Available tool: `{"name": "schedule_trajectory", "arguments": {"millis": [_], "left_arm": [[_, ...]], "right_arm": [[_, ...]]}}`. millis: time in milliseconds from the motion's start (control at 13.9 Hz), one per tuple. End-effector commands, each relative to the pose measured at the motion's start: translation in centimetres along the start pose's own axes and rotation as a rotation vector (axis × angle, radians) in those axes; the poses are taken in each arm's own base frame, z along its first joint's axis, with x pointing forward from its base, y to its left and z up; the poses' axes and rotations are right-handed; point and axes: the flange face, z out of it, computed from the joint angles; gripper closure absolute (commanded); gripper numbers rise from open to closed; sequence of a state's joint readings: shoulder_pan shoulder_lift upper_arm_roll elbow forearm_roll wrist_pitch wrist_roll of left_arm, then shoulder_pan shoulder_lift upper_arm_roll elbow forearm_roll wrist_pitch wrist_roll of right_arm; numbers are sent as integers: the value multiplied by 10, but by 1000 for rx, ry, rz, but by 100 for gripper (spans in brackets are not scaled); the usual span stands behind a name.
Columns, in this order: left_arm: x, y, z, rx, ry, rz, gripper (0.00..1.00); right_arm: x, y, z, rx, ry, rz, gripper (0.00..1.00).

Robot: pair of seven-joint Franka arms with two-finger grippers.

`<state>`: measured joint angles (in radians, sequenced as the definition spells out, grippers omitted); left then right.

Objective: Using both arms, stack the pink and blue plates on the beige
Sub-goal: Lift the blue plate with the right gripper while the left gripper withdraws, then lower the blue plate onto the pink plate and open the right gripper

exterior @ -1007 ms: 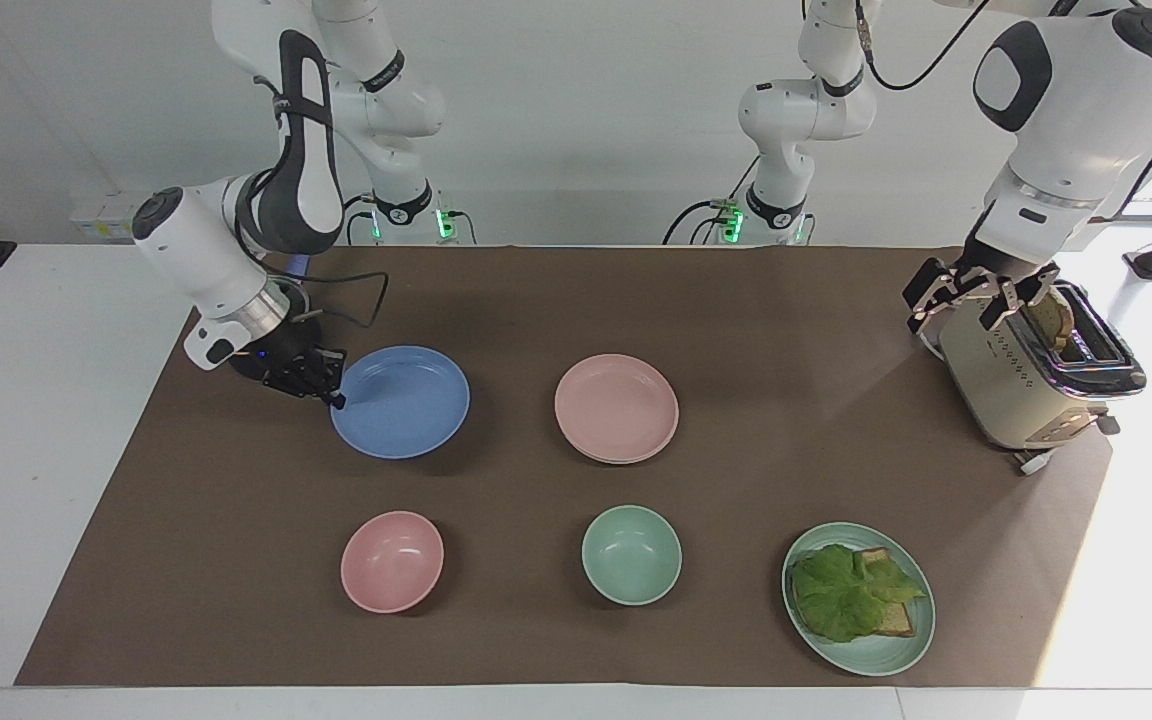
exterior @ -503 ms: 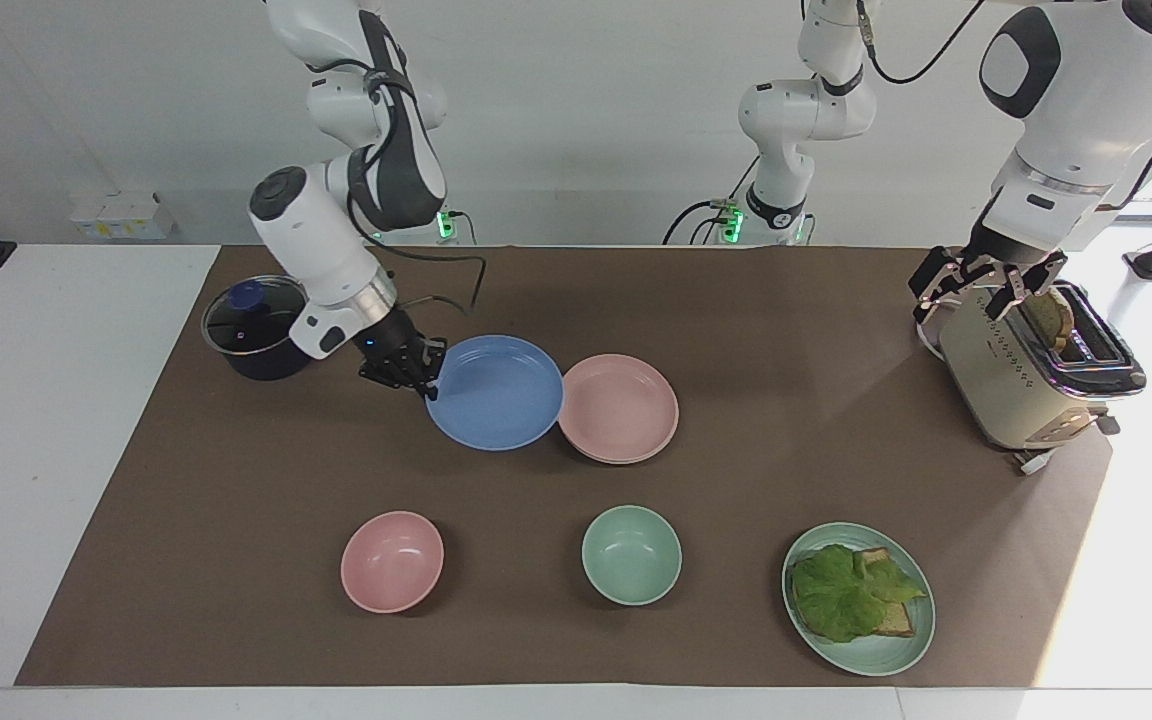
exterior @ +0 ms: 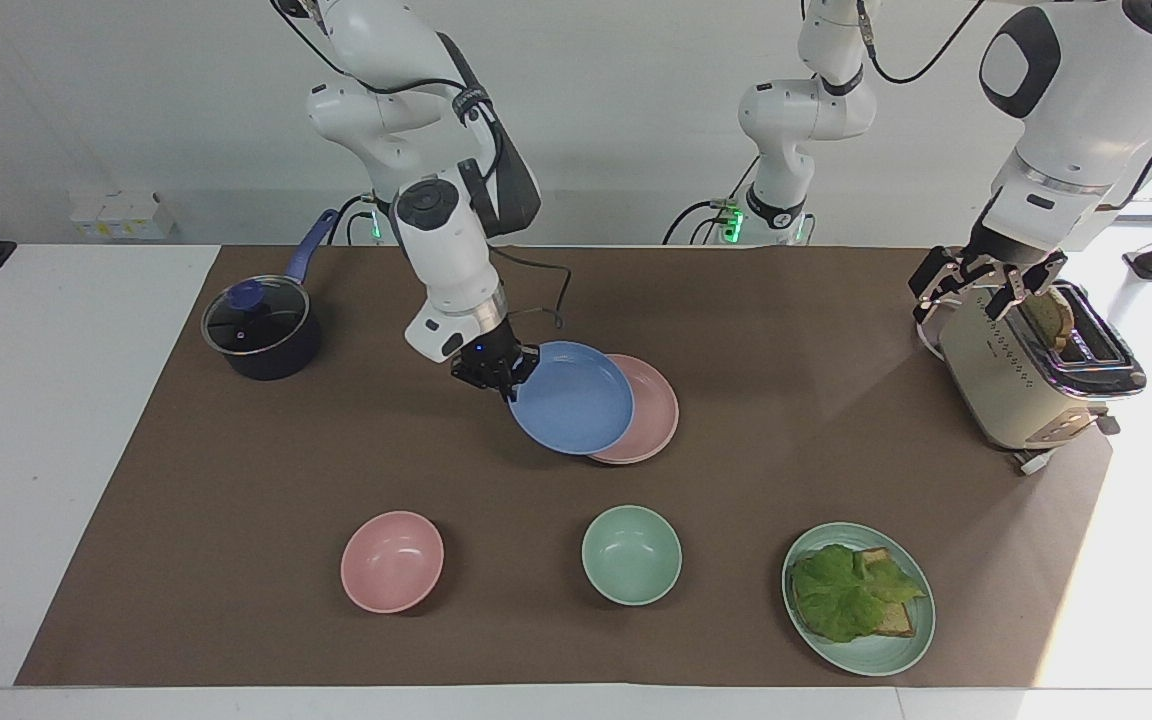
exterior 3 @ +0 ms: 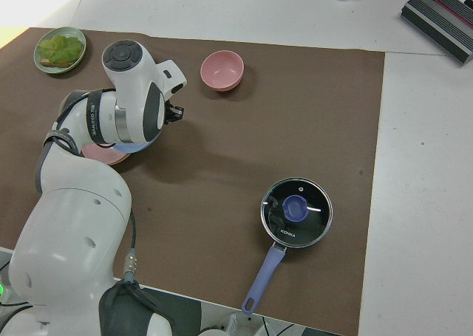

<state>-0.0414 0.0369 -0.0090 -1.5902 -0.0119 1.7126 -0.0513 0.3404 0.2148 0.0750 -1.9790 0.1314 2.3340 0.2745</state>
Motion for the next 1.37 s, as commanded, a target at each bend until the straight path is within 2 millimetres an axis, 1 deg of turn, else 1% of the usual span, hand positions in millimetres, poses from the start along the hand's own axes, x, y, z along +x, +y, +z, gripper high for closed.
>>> {"name": "schedule_trajectory", "arguments": {"millis": [0,72,288,503,719,863,935,1007,1078,1150,1222,1294], "left_arm": [[-3,-3,-1,17,-9,11,0],[-3,-3,-2,17,-8,11,0],[-3,-3,-1,17,-11,11,0],[-3,-3,-1,17,-9,9,0],[-3,-3,-2,17,-8,9,0],[-3,-3,-1,17,-9,11,0],[-3,-3,-1,17,-9,9,0],[-3,-3,-2,17,-8,9,0],[-3,-3,-1,17,-9,9,0],[-3,-3,-1,17,-9,11,0],[-3,-3,-2,17,-8,9,0],[-3,-3,-1,17,-9,12,0]], "right_arm": [[3,-11,9,-27,7,3,100],[-4,-28,17,-27,-4,-6,100],[-12,-42,24,-30,-17,-6,100],[-13,-46,32,-27,-10,-18,100],[-1,-51,27,9,35,4,100],[4,-49,24,21,57,18,100],[3,-50,26,21,55,17,89],[2,-51,32,18,47,27,73],[0,-52,32,14,38,37,44],[1,-53,28,18,44,67,27],[2,-53,23,19,51,91,21],[3,-53,11,21,64,95,9]]}}
